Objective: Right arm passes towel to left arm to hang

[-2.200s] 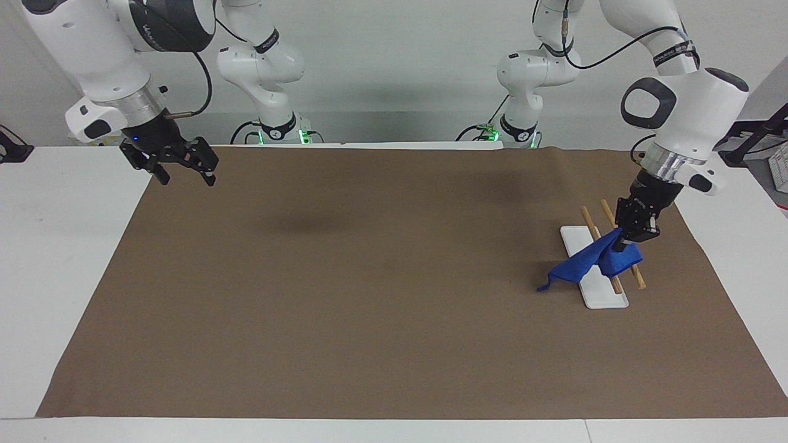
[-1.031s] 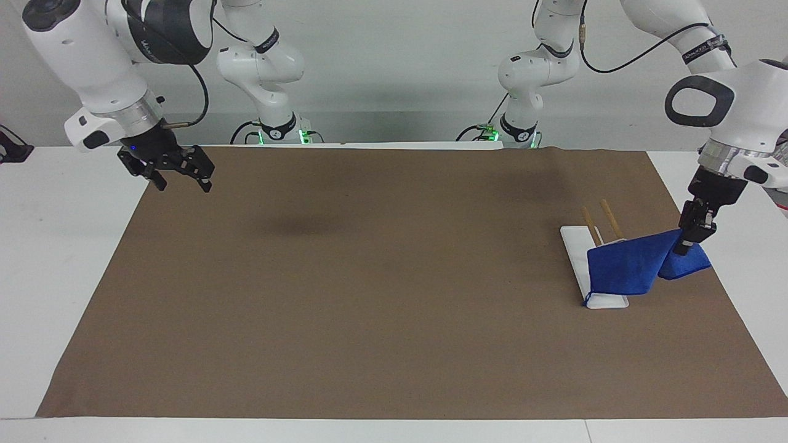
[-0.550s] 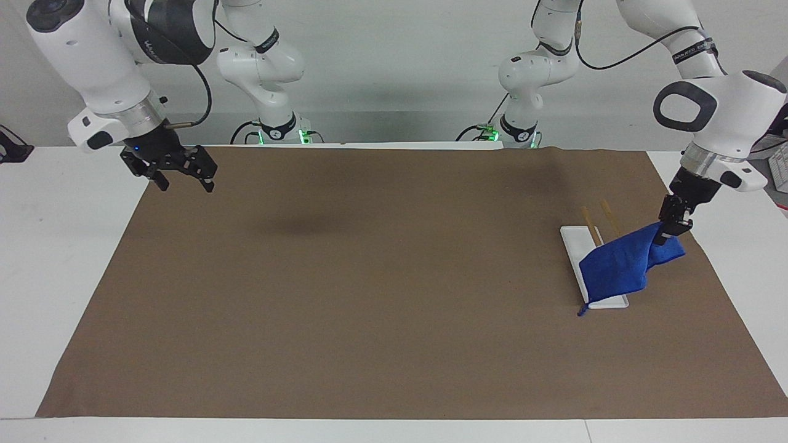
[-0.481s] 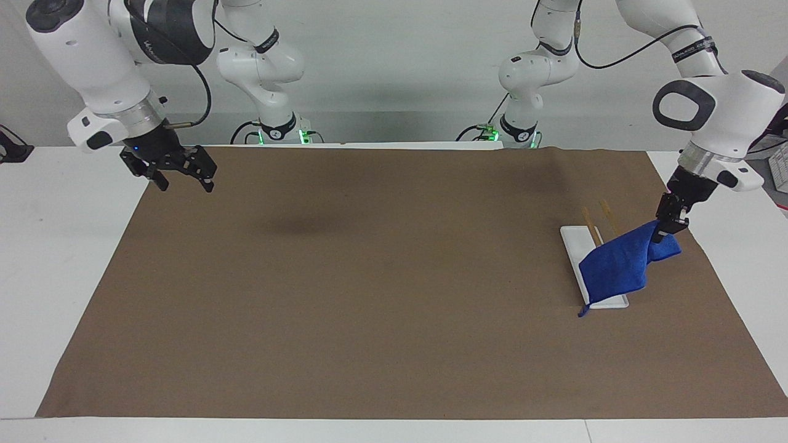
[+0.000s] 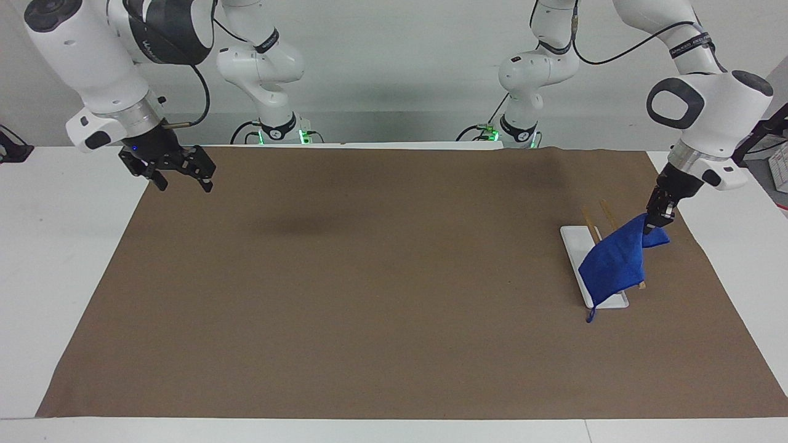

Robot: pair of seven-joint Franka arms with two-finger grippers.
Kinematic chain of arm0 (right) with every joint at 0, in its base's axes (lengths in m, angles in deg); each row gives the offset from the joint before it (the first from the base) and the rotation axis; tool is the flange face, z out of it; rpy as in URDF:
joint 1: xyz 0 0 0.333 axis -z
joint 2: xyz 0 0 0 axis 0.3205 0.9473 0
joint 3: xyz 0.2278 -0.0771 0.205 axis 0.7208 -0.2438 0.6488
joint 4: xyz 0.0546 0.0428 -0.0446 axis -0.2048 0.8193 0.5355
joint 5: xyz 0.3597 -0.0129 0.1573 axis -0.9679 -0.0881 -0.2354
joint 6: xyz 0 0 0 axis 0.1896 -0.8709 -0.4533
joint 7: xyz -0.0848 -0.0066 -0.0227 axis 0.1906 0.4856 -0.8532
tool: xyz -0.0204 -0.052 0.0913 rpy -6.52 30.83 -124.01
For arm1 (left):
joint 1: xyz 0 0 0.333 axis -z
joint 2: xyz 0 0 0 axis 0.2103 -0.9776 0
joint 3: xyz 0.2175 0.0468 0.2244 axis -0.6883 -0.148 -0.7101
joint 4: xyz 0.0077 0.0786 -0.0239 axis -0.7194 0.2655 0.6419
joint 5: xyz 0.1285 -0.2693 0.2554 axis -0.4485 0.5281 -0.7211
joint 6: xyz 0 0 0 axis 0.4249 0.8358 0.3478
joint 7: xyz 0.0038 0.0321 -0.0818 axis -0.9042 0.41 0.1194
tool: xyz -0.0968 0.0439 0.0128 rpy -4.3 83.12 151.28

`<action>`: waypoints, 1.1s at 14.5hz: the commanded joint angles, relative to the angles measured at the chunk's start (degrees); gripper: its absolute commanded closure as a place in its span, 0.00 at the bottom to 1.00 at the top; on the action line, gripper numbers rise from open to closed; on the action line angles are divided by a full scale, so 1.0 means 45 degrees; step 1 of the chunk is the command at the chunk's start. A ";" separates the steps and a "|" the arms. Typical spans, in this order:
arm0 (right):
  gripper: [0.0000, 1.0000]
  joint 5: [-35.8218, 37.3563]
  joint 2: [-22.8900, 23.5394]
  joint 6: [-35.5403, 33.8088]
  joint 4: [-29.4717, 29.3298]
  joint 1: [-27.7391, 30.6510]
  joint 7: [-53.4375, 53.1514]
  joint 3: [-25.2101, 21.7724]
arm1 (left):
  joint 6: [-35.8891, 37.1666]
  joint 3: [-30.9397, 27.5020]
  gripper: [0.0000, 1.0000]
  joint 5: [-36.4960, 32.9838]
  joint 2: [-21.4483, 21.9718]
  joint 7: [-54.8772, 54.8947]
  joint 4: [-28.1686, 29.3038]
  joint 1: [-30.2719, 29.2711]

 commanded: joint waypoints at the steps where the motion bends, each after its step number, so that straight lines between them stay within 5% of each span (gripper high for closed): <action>1: 0.01 0.0255 -0.0290 0.0201 0.0323 0.0045 0.0246 0.0005 | 0.0334 0.0027 0.00 -0.0320 0.0370 -0.0155 0.0196 -0.0264; 6: 0.01 0.0255 -0.0290 0.0181 0.0342 0.0064 0.0246 -0.0014 | 0.1032 0.0046 0.00 -0.1822 -0.0137 -0.0096 -0.1691 -0.0167; 9: 0.01 0.0255 -0.0290 0.0181 0.0342 0.0064 0.0246 -0.0014 | 0.3841 0.0104 0.00 -0.2489 -0.1034 0.0060 -0.4347 -0.0090; 13: 0.01 0.0255 -0.0290 0.0181 0.0342 0.0064 0.0246 -0.0014 | 0.5895 0.0183 0.00 -0.2742 -0.1115 0.0118 -0.5660 0.1216; 16: 0.01 0.0255 -0.0290 0.0161 0.0342 0.0064 0.0246 -0.0014 | 0.8820 0.0222 0.00 -0.2821 -0.1095 0.3054 -0.7162 0.2251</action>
